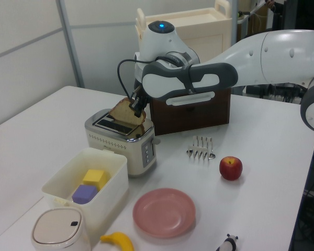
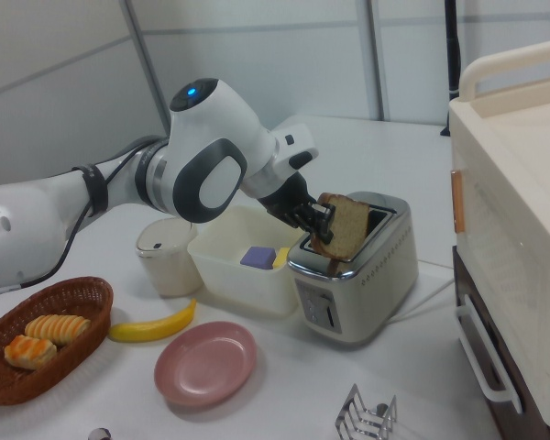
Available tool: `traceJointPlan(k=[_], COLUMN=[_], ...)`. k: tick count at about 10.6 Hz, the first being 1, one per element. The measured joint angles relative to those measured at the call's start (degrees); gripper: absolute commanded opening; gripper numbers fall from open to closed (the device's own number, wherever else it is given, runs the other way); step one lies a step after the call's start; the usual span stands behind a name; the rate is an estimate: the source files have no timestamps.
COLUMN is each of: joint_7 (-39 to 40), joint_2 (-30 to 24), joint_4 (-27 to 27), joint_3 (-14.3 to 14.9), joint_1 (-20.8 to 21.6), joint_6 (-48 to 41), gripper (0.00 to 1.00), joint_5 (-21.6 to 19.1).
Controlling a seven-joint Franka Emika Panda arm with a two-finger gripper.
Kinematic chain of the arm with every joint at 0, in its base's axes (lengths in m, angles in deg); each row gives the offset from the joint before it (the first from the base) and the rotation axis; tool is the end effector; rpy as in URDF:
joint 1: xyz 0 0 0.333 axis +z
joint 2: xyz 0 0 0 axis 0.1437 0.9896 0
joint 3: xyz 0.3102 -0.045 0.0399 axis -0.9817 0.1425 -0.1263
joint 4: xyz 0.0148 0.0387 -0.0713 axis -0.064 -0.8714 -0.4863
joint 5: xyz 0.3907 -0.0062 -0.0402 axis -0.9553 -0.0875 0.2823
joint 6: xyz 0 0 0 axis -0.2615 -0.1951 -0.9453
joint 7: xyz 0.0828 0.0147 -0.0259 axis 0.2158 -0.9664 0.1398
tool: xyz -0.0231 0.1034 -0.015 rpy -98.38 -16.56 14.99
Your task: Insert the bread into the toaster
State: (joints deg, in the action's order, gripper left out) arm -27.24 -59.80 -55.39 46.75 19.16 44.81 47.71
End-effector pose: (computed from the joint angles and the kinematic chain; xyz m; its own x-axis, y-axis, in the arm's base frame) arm 0.7119 -0.0419 0.5185 0.9063 0.0640 0.4178 0.0086 -0.9911 0.1331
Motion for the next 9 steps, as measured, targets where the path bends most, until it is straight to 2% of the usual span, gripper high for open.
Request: traceJointPlan(k=[1, 2, 7, 9], joint_7=[-0.03, -0.1, -12.74, -15.26], joint_2=[0.11, 0.21, 2.56, 3.15], joint_4=[0.0, 0.04, -0.23, -0.22], joint_3=[0.01, 0.02, 0.02, 0.02], joint_1=[-0.24, -0.59, -1.08, -1.06], joint_6=[0.0, 0.89, 12.08, 13.46], gripper=[0.61, 1.0, 1.0, 1.0], joint_5=[-1.59, -3.16, -4.38, -4.38])
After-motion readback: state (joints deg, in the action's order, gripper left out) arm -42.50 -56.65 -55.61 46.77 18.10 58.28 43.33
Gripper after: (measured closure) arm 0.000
